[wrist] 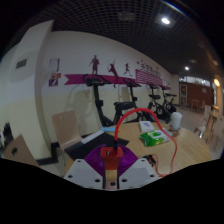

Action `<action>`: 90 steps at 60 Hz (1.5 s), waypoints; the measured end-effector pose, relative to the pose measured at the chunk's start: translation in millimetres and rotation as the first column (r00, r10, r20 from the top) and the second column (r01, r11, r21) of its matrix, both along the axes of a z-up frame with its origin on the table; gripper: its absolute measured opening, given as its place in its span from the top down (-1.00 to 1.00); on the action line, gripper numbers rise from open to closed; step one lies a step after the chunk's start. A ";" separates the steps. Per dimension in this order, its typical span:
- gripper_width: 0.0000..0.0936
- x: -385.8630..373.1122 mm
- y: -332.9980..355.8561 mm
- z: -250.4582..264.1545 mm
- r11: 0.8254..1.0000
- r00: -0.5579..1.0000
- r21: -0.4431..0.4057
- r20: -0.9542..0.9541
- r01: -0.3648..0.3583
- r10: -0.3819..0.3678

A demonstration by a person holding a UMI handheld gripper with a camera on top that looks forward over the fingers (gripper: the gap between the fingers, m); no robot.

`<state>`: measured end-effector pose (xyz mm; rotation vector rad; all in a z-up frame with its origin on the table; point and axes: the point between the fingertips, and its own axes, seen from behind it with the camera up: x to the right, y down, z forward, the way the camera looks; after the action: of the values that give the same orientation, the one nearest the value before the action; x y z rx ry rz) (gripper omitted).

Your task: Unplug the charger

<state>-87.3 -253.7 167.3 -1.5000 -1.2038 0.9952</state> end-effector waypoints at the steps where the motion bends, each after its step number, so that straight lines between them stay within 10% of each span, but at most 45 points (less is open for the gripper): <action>1: 0.69 1.8 5.2 11.4 1.000 1.000 -0.022 0.002 0.012 -0.012; 11: 0.69 8.5 90.7 32.6 0.997 0.992 -0.012 0.105 0.072 -0.071; 28: 0.65 54.7 181.5 -124.4 0.996 0.901 0.031 0.424 0.086 -0.091; 36: 0.34 63.7 178.8 -167.2 0.998 0.864 -0.001 0.500 0.060 -0.052; 39: -0.16 66.0 175.4 -180.7 0.998 0.847 -0.027 0.530 0.055 -0.032; 43: -0.86 70.1 169.9 -170.9 0.999 0.859 -0.032 0.512 0.043 -0.020; 71: -0.83 270.0 90.9 34.3 0.994 0.899 0.010 0.425 0.112 -0.105; 90: -0.82 394.0 27.9 68.3 0.994 0.901 0.042 0.421 0.098 -0.107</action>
<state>306.8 -225.8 235.6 -1.8036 -1.4110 0.5975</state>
